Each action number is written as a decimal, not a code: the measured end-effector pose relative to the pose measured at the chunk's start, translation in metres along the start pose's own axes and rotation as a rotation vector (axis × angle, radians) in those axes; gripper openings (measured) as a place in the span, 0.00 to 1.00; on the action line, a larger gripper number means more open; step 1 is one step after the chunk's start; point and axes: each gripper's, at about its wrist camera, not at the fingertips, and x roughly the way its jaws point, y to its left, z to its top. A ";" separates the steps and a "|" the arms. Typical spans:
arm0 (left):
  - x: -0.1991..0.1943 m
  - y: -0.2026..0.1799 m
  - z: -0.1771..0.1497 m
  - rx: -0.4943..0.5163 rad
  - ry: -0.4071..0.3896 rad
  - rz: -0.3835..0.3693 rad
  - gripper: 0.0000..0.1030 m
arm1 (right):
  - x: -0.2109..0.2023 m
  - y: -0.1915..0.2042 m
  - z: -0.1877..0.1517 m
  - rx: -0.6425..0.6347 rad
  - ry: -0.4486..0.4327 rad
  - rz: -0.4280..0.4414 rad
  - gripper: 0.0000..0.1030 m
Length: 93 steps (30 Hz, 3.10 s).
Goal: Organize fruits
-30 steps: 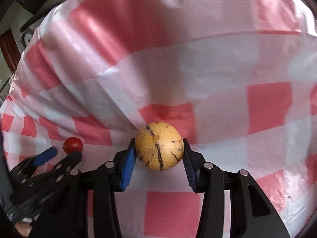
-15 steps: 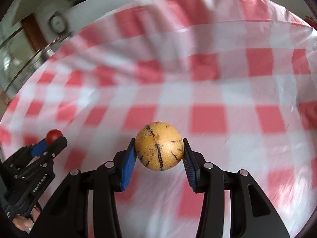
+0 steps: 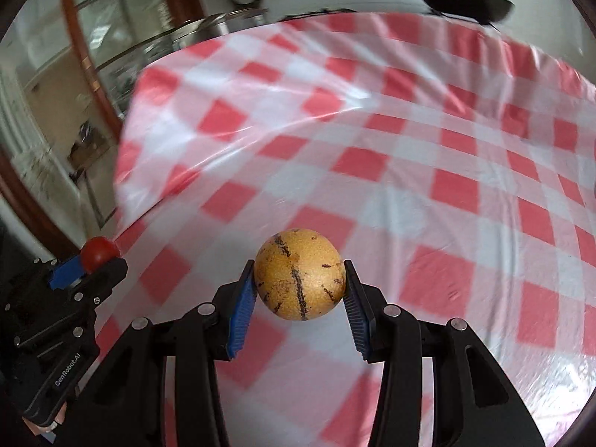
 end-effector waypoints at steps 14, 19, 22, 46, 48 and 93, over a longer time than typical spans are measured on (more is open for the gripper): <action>-0.030 0.049 -0.047 -0.075 -0.029 0.000 0.32 | -0.003 0.065 -0.028 -0.137 0.019 0.001 0.43; -0.027 0.050 -0.048 -0.079 -0.025 -0.005 0.32 | -0.001 0.068 -0.031 -0.140 0.026 0.003 0.43; -0.028 0.051 -0.048 -0.090 -0.028 -0.008 0.32 | -0.003 0.074 -0.033 -0.145 0.028 0.014 0.43; -0.034 0.180 -0.280 -0.543 0.301 0.283 0.33 | 0.017 0.269 -0.211 -0.832 0.268 0.376 0.43; -0.029 0.179 -0.291 -0.555 0.331 0.287 0.33 | 0.031 0.273 -0.220 -0.834 0.315 0.371 0.43; -0.048 0.195 -0.309 -0.700 0.476 0.372 0.99 | 0.059 0.271 -0.231 -0.761 0.414 0.253 0.84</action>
